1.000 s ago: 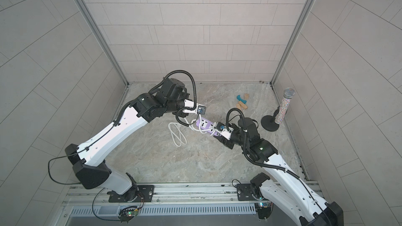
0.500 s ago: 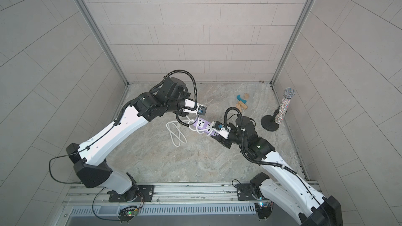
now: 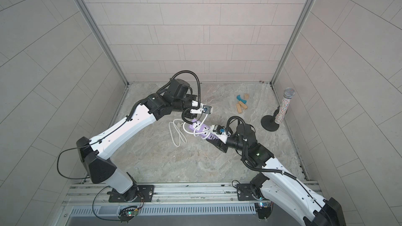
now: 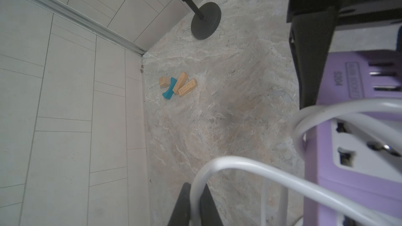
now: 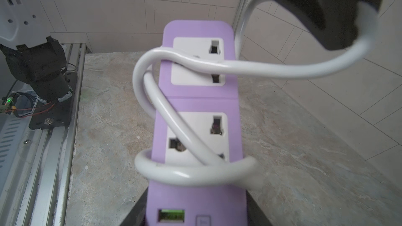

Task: Wrap the cord around the power strip
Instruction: Wrap the power cord around the power strip.

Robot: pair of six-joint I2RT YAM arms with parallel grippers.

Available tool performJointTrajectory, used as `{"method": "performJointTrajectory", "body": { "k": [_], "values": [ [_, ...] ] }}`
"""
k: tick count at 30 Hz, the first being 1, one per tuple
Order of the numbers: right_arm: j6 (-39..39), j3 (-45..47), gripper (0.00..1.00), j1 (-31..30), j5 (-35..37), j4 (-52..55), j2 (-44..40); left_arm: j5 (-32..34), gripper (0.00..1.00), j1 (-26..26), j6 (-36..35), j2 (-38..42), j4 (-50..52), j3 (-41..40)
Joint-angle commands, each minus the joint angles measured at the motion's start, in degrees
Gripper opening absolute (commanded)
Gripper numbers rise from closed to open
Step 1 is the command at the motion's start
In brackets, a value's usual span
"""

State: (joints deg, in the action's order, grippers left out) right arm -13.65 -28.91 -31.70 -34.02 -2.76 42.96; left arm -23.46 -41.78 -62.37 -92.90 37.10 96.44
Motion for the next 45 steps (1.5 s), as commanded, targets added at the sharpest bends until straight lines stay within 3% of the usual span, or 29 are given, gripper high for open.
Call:
{"method": "performJointTrajectory", "body": {
  "k": [1,6,14,22,27,31,35,41,45],
  "values": [
    [3.6,-1.8,0.00,-0.6,-1.9,-13.3,-3.1,-10.8,0.26,1.8,7.5,-1.2,-1.1,-0.7],
    [7.0,0.1,0.00,-0.2,-0.5,-17.7,-4.9,-13.7,0.42,3.6,10.3,-1.8,0.2,-1.0],
    [14.6,3.3,0.00,1.7,1.5,-27.4,-7.2,-18.7,0.49,7.2,16.7,-0.9,-3.4,-3.9],
    [19.7,4.9,0.00,2.2,6.5,-37.6,-6.4,-23.0,0.53,7.5,23.4,-1.1,-8.8,-7.2],
    [19.3,5.0,0.00,2.3,10.8,-38.9,-6.7,-26.2,0.54,7.7,30.6,0.1,-18.4,-13.2],
    [19.4,5.0,0.00,2.4,13.3,-41.1,-6.2,-29.5,0.54,8.7,42.4,1.1,-34.8,-21.1],
    [18.7,4.4,0.00,2.4,15.5,-42.3,-5.7,-30.9,0.55,8.8,49.1,1.2,-44.1,-26.0],
    [17.4,2.3,0.00,2.5,16.5,-41.6,-3.5,-31.1,0.55,8.8,55.1,1.0,-54.4,-31.9],
    [17.8,1.8,0.00,2.6,18.1,-43.0,-2.2,-28.6,0.54,8.8,55.0,1.3,-57.3,-35.1]
  ]
}}
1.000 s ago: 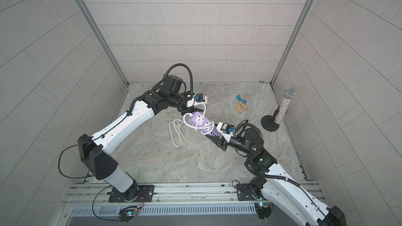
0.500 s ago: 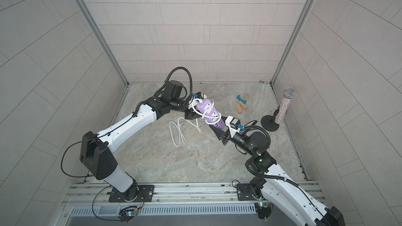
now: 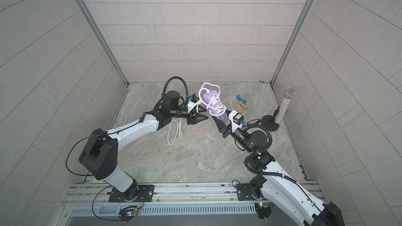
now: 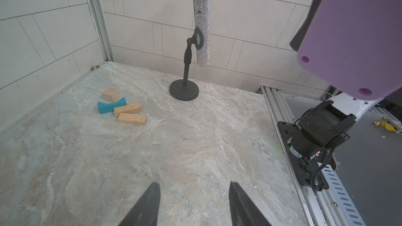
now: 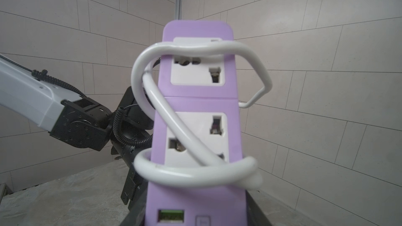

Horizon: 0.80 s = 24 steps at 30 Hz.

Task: Wrap the cord around the power strip
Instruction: Wrap the power cord around the power strip.

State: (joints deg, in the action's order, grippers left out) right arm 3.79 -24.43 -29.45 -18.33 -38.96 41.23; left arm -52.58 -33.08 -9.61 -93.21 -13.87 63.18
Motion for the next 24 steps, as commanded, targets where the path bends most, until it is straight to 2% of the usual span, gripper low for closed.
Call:
{"method": "performJointTrajectory", "body": {
  "k": [1,4,6,11,14,18,24],
  "values": [
    [0.4,-2.8,0.00,0.6,3.1,-6.7,-0.3,1.2,0.54,0.1,1.9,1.8,-6.5,-2.5],
    [0.6,-3.5,0.00,1.2,5.9,-6.2,-0.2,2.6,0.52,0.1,1.3,2.4,-7.4,-4.6],
    [0.5,-3.7,0.00,1.4,8.3,-5.7,-0.1,3.2,0.47,0.1,0.9,2.7,-7.8,-5.8],
    [-0.5,-4.7,0.00,2.4,14.9,-3.8,0.5,3.3,0.12,-0.2,-1.7,4.0,-4.3,-6.4],
    [-2.3,-6.5,0.00,3.3,18.8,-0.1,1.3,3.0,0.02,-0.9,-5.8,5.2,1.8,-5.5],
    [-5.3,-8.2,0.00,5.6,24.1,4.1,1.8,4.5,0.00,-2.5,-14.1,7.6,13.1,-4.0],
    [-3.0,-12.3,0.00,15.9,23.5,11.0,3.2,6.9,0.00,-5.3,-22.5,10.1,26.3,-1.3]
  ]
}}
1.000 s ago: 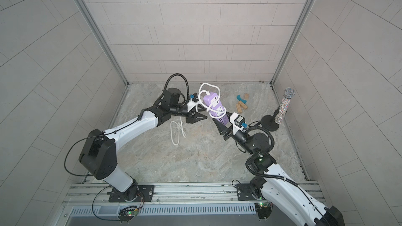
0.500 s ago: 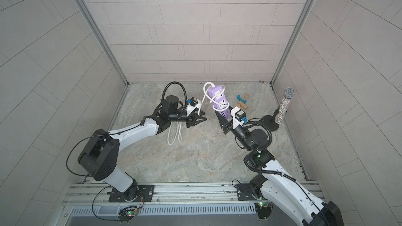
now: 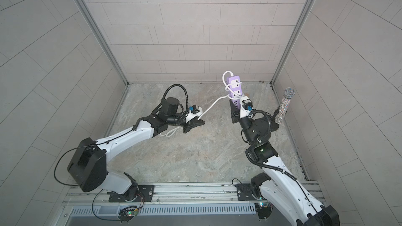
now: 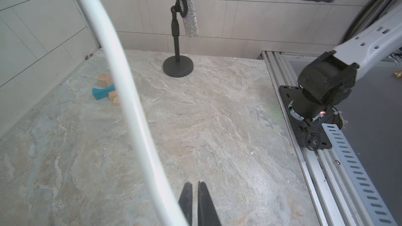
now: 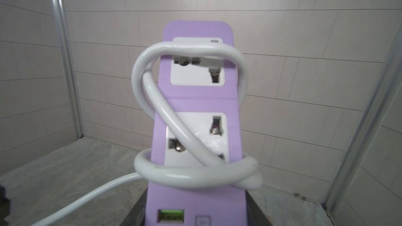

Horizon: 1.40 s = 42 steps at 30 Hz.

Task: Wrap the cord around the power strip
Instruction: Wrap the power cord around the power strip.

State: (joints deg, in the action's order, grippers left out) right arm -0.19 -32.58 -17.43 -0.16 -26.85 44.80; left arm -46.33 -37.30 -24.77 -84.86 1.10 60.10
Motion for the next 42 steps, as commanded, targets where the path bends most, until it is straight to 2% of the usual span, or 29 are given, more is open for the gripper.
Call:
{"method": "performJointTrajectory", "body": {
  "k": [1,4,9,15,18,21,24,27,31,35,39,42],
  "values": [
    [0.4,-5.6,0.00,5.1,4.7,1.2,0.1,1.0,0.00,-1.5,-8.4,2.2,12.8,2.3],
    [-5.0,-8.3,0.00,6.9,4.5,9.3,1.8,2.2,0.00,-1.6,-9.6,4.1,14.8,3.5],
    [-8.5,-10.7,0.00,9.3,3.2,19.0,4.0,3.3,0.00,-1.9,-13.6,7.1,20.9,6.7],
    [-12.7,-12.9,0.00,8.4,-1.5,28.5,7.6,5.2,0.00,-4.7,-19.2,8.4,30.0,13.7],
    [-18.4,-14.4,0.00,5.3,-3.3,34.1,9.6,6.0,0.00,-4.9,-20.6,8.0,32.2,17.6],
    [-27.1,-15.1,0.00,-1.1,-3.5,40.5,11.0,7.2,0.00,-4.8,-23.0,6.7,34.2,20.9],
    [-32.8,-13.2,0.00,-6.6,-3.1,42.2,10.5,10.0,0.00,-4.8,-26.7,4.7,38.1,26.0],
    [-35.0,-12.2,0.00,-8.2,-7.6,45.4,9.9,14.7,0.00,-4.9,-30.7,2.9,42.4,30.8],
    [-41.7,-11.2,0.00,-10.5,-18.0,51.2,8.1,17.6,0.00,-4.1,-33.6,1.5,45.0,34.7],
    [-41.7,-7.8,0.00,-12.6,-27.5,47.7,4.9,17.3,0.00,-3.4,-33.9,-0.9,45.5,37.5],
    [-41.4,-8.0,0.00,-16.6,-31.1,47.1,6.0,14.7,0.00,-3.4,-33.5,-4.3,46.3,40.5],
    [-39.7,-7.1,0.00,-19.9,-33.0,42.9,5.6,14.4,0.00,-3.5,-33.7,-6.6,45.5,40.9]
  ]
}}
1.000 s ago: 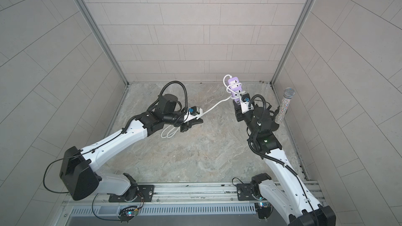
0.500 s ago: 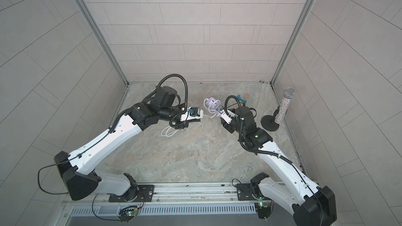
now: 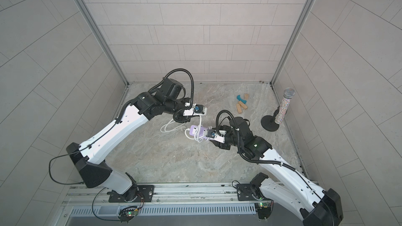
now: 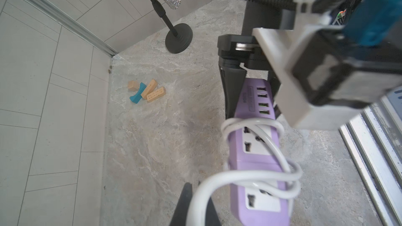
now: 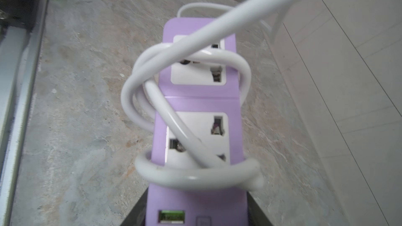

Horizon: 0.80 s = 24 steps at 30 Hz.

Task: Wrap the cord around the power strip
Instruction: Wrap the power cord around the power strip.

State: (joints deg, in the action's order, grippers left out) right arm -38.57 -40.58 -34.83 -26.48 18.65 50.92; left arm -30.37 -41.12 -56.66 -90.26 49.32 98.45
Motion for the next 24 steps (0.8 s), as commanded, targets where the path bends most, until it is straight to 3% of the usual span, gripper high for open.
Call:
{"method": "performJointTrajectory", "body": {
  "k": [1,6,10,16,24],
  "values": [
    [-0.5,1.2,0.00,-3.4,-7.5,-4.3,-0.7,-1.5,0.00,0.4,-1.9,-1.9,-3.2,2.4],
    [6.1,2.9,0.00,-4.6,-9.2,-15.2,-3.8,-2.6,0.00,1.1,-0.1,-4.2,-5.1,1.3],
    [17.3,7.3,0.00,-4.4,-7.0,-29.8,-7.1,-14.4,0.00,4.9,5.9,-6.0,-6.0,1.2],
    [23.7,10.6,0.00,-4.2,-3.9,-42.2,-7.6,-18.6,0.09,5.9,9.3,-8.2,-8.5,-1.4],
    [28.1,9.6,0.00,-1.9,-1.6,-51.1,-7.0,-24.8,0.27,6.5,16.2,-9.7,-14.5,-6.4]
  ]
}}
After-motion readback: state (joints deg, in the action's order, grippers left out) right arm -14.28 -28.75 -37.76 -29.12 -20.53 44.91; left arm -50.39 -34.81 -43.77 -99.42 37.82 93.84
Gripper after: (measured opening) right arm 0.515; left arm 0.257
